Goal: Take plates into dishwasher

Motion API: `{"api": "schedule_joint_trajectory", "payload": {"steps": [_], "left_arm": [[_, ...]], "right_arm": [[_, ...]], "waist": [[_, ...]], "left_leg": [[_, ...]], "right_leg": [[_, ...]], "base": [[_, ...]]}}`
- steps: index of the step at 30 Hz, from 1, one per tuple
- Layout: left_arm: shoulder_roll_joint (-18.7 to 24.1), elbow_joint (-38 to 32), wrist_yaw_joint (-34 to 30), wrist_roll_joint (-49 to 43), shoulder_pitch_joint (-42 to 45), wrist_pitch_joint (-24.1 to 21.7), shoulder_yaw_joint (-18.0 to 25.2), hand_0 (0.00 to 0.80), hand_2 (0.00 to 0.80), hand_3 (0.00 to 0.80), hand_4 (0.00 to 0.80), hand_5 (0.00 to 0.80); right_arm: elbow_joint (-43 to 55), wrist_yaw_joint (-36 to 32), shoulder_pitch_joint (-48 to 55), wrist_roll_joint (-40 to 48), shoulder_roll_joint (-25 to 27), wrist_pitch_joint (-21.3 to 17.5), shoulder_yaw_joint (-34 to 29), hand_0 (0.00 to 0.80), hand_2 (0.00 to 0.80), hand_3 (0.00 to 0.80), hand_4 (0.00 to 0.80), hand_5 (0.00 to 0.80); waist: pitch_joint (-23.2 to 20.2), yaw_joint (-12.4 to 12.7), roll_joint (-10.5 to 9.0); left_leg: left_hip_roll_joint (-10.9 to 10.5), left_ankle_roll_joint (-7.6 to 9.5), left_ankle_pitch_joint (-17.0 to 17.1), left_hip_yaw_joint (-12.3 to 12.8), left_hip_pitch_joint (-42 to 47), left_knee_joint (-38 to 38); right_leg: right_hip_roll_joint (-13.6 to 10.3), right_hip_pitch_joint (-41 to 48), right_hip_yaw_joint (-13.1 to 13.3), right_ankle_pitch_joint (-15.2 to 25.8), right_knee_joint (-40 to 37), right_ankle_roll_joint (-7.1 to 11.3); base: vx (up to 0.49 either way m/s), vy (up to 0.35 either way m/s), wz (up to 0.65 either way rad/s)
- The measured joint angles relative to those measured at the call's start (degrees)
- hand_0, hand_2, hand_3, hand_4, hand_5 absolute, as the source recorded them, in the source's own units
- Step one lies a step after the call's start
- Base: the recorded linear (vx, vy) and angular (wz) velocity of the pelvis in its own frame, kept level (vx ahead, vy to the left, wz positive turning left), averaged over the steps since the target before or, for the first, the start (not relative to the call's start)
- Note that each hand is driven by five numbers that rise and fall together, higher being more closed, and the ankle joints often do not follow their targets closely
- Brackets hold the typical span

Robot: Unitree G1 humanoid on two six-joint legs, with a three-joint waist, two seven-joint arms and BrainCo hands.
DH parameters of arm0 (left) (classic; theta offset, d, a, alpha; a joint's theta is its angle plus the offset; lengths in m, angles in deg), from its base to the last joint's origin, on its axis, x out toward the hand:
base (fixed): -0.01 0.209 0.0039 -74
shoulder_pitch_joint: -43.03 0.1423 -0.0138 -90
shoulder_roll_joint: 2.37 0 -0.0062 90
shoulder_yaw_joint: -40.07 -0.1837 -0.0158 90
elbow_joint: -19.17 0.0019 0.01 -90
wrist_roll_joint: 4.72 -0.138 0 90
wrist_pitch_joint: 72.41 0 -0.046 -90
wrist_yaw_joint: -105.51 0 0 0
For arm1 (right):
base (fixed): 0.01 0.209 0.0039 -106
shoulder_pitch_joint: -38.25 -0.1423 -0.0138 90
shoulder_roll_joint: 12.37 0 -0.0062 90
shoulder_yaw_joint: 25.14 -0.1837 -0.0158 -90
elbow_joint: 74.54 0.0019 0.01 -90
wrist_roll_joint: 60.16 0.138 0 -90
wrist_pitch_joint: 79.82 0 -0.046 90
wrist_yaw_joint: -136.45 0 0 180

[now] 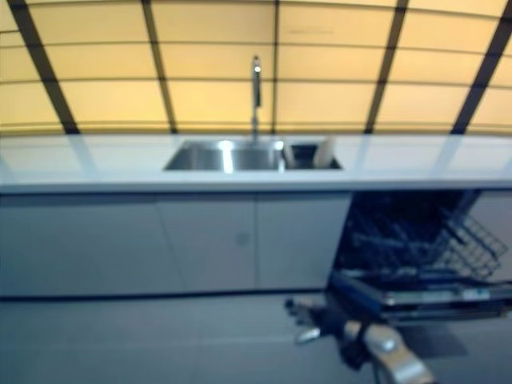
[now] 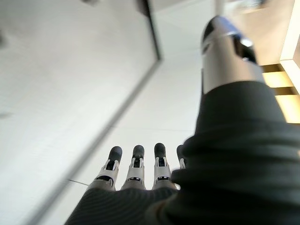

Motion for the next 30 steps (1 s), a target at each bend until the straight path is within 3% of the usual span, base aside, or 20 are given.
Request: {"api": "schedule_joint_trajectory", "payload": {"steps": [8,14,19,21,23,24,25,27,28,29,30], "left_arm": [[-0.03,0.12,-0.17,-0.07,-0.67,0.34,-0.06,0.0,0.0,0.0,0.0,0.0],[-0.01,0.89,0.22,-0.07,-0.87,0.37,-0.03,0.0,0.0,0.0,0.0,0.0],[-0.03,0.92,1.3,0.47,-1.79,0.97,1.27,0.0,0.0,0.0,0.0,0.0],[0.1,1.78,2.64,3.24,-2.81,1.74,4.98,0.0,0.0,0.0,0.0,0.0],[0.42,3.64,3.18,4.4,-3.61,1.48,7.05,0.0,0.0,0.0,0.0,0.0],[2.11,3.31,3.18,5.19,-4.7,1.17,8.59,0.0,0.0,0.0,0.0,0.0],[3.11,3.5,3.35,5.83,-4.76,1.6,8.72,0.0,0.0,0.0,0.0,0.0],[3.23,4.06,3.32,7.36,-4.24,1.95,8.23,0.0,0.0,0.0,0.0,0.0],[1.84,5.07,3.54,7.45,-3.55,2.24,8.26,0.0,0.0,0.0,0.0,0.0],[0.85,5.23,3.36,7.83,-3.88,2.81,8.34,0.0,0.0,0.0,0.0,0.0],[0.9,5.66,3.31,7.8,-4.01,2.96,8.35,0.0,0.0,0.0,0.0,0.0]], "right_arm": [[-1.24,0.28,-18.23,11.5,3.45,3.23,-2.27,0.0,0.0,0.0,0.0,0.0],[-5.14,2.05,-22.95,16.52,3.74,3.44,-2.26,0.0,0.0,0.0,0.0,0.0],[-14.46,11.89,-23.78,16.85,5.5,3.43,-2.29,0.0,0.0,0.0,0.0,0.0],[-20.0,16.54,-24.56,15.66,5.55,3.41,-2.49,0.0,0.0,0.0,0.0,0.0],[-21.92,19.08,-24.73,15.02,5.37,3.09,-3.13,0.0,0.0,0.0,0.0,0.0],[-22.97,21.3,-24.89,14.24,4.78,3.39,-3.34,0.0,0.0,0.0,0.0,0.0],[-22.85,22.59,-24.9,13.95,4.75,3.54,-3.43,0.0,0.0,0.0,0.0,0.0],[-24.51,25.24,-25.16,13.95,5.49,3.3,-4.49,0.0,0.0,0.0,0.0,0.0],[-26.26,25.53,-25.8,13.97,5.54,3.57,-3.97,0.0,0.0,0.0,0.0,0.0],[-27.06,25.75,-28.62,14.03,7.03,4.31,-4.22,0.0,0.0,0.0,0.0,0.0],[-26.89,25.66,-30.33,14.06,7.51,4.78,-3.92,0.0,0.0,0.0,0.0,0.0]], "waist": [[-0.01,-0.89,-0.17],[-0.03,-0.54,-0.53],[-0.05,0.41,-0.83],[1.08,0.55,-1.69],[3.16,1.68,-2.04],[5.73,3.7,-4.66],[6.78,3.44,-6.11],[7.54,3.77,-5.19],[6.93,5.17,-2.79],[7.89,6.97,1.55],[8.85,8.17,0.06]], "left_leg": [[0.01,-0.29,0.19,0.03,0.1,0.06],[0.03,-0.25,0.16,-0.37,0.97,0.04],[0.44,-0.02,-0.07,-1.23,1.02,0.94],[0.52,-0.15,-1.12,-1.21,-0.7,5.38],[1.04,-2.11,-2.3,-1.73,-4.5,13.92],[0.7,-3.67,-1.77,-1.93,-9.63,24.67],[-0.07,-4.68,-0.15,-2.94,-14.26,30.77],[-0.82,-4.42,-0.05,-0.58,-18.4,28.13],[0.6,-4.45,1.15,2.33,-18.19,18.22],[3.25,-4.77,3.38,2.0,-18.32,9.94],[0.85,-5.01,4.32,3.28,-19.05,8.04]], "right_leg": [[0.03,0.12,0.05,0.04,-0.01,0.02],[0.03,1.25,-0.66,-0.13,-0.02,0.05],[0.25,1.76,-0.78,-0.42,0.17,-0.11],[0.44,2.29,-0.33,-0.76,0.33,-0.68],[1.38,-0.45,-1.58,-3.76,7.45,-2.27],[1.38,-5.47,-2.3,-9.09,18.08,-5.22],[1.28,-5.33,-1.3,-10.57,18.27,-7.29],[3.22,-3.95,-0.02,-10.09,13.8,-6.0],[6.99,-0.04,0.98,-9.83,6.82,-5.13],[9.09,-0.04,1.2,-11.01,14.24,-7.06],[5.57,2.27,3.8,-12.5,10.6,-7.35]], "base": [[0.009,-0.002,0.01],[0.039,-0.063,0.04],[0.056,-0.091,0.07],[0.006,-0.143,0.15],[0.009,-0.072,-0.07],[0.188,0.088,-0.18],[0.468,0.18,0.17],[0.522,0.183,0.37],[0.408,0.122,-0.49],[0.333,0.092,-0.68],[0.362,0.143,-0.48]]}}
